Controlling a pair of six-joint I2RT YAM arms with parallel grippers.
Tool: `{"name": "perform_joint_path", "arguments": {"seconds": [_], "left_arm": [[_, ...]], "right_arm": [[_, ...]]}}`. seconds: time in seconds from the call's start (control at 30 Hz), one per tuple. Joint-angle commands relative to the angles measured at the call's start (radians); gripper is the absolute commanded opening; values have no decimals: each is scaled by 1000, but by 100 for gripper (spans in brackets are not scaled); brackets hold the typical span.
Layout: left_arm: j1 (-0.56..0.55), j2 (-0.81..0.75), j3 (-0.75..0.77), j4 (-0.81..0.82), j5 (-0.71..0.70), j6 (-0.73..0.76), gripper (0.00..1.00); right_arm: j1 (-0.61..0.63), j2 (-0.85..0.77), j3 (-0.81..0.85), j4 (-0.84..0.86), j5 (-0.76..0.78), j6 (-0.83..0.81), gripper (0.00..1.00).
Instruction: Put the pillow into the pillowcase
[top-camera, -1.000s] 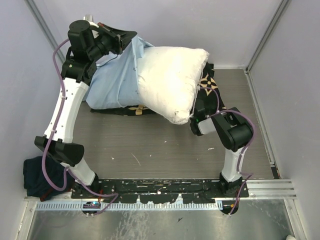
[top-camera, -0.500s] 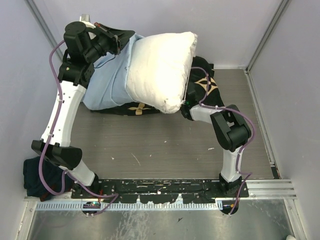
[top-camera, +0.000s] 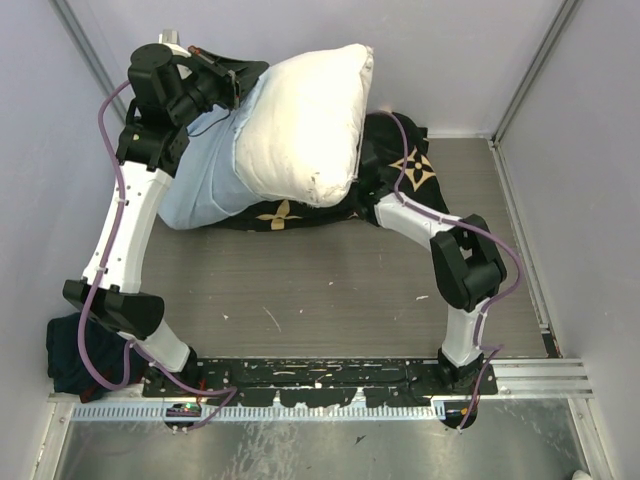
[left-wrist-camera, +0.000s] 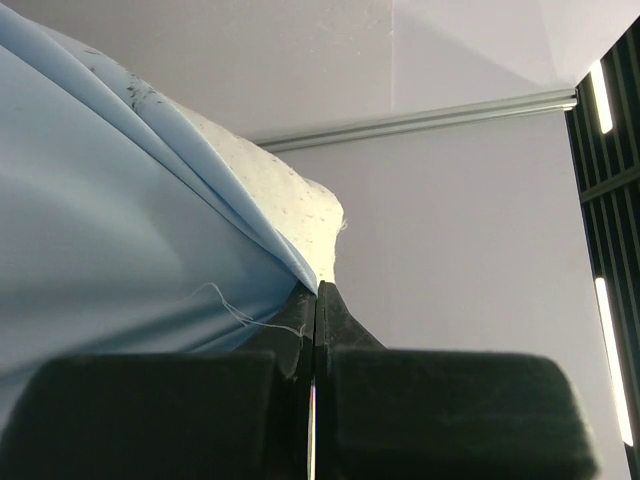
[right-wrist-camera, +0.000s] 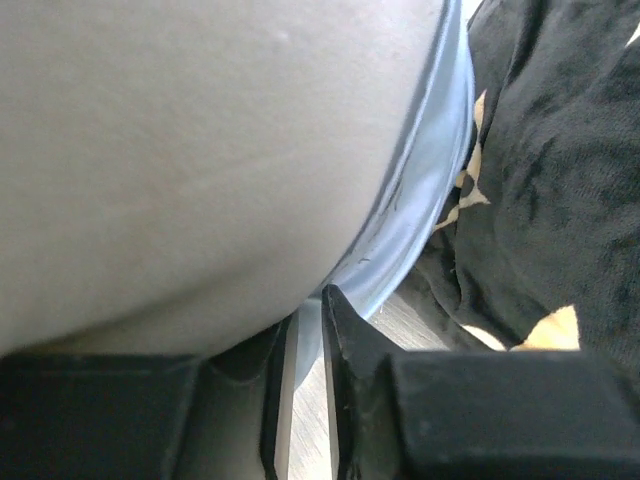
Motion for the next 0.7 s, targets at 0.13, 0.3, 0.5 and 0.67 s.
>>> {"name": "perform_joint_path", "arguments": {"seconds": [0.13, 0.3, 0.5, 0.67], "left_arm": [[-19, -16, 10, 154, 68, -39, 0], [-19, -19, 13, 150, 70, -34, 0], [-20, -16, 13, 156, 75, -41, 0], [-19, -17, 21, 155, 73, -35, 0]], "right_arm": [[22, -23, 108, 37, -26, -21, 16], [32, 2, 156, -30, -23, -43, 48], [38, 12, 176, -51, -20, -53, 1], [39, -10, 145, -50, -15, -54, 1]]}}
